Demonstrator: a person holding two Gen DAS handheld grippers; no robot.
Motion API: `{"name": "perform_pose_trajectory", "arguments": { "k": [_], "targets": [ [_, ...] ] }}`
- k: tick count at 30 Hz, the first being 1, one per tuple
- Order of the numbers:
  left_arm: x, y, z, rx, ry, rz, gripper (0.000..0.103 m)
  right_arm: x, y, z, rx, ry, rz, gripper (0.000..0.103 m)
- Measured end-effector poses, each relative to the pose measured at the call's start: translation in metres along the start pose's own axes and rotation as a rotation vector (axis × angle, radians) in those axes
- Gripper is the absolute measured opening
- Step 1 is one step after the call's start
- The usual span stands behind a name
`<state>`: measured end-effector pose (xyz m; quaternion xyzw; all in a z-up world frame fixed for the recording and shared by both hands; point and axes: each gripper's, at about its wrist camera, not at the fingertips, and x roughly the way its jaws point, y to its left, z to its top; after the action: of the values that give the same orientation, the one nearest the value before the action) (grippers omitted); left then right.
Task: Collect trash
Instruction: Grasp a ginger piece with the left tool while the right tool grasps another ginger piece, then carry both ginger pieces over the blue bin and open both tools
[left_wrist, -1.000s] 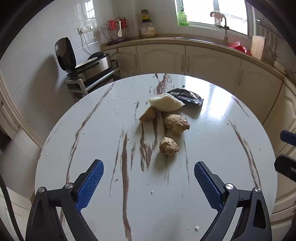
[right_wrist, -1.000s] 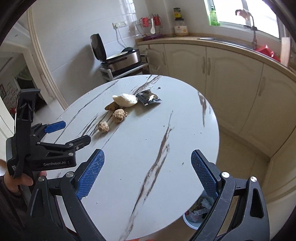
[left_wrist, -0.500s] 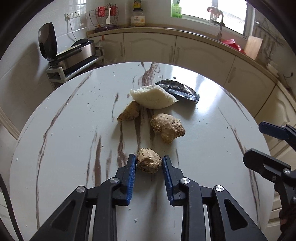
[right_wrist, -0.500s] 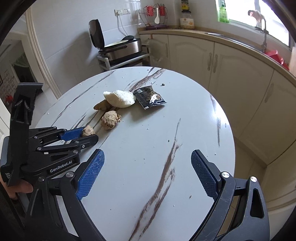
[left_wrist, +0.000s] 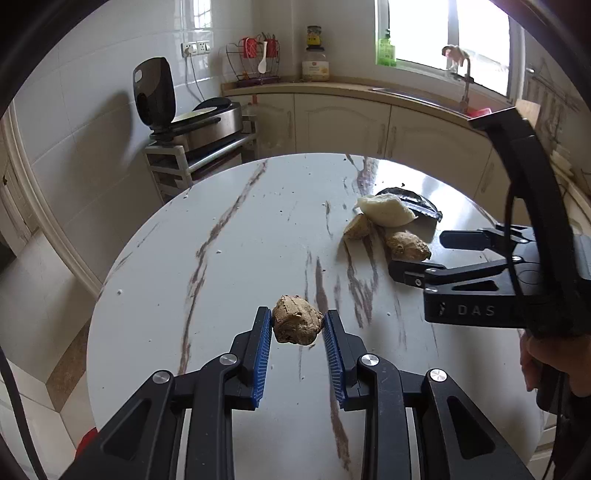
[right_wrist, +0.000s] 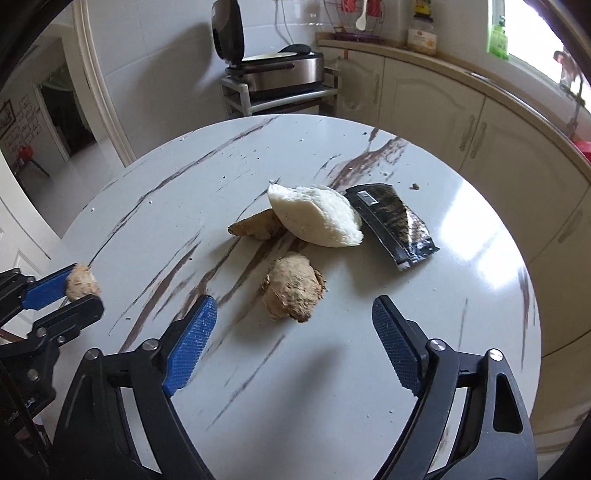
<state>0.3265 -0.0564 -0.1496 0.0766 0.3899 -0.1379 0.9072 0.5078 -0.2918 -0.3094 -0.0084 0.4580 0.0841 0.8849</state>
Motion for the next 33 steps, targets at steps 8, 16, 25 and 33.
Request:
{"name": "perform_pose_trajectory", "arguments": {
  "k": [8,16,25,33],
  "targets": [
    [-0.027,-0.002,-0.008,-0.002,-0.03,-0.001,0.025,0.0,0.009,-0.004,-0.034,0.001,-0.017,0.034],
    [-0.073,-0.044,-0.013,0.053,-0.12,0.001,0.025,-0.072,-0.01,-0.034,0.03,-0.125,0.052,0.034],
    [-0.114,-0.146,-0.034,0.19,-0.173,-0.08,0.025,-0.19,-0.075,-0.105,0.165,-0.321,0.047,0.034],
    [-0.12,-0.255,-0.045,0.345,-0.153,-0.197,0.025,-0.242,-0.171,-0.19,0.371,-0.383,-0.088,0.034]
  ]
}}
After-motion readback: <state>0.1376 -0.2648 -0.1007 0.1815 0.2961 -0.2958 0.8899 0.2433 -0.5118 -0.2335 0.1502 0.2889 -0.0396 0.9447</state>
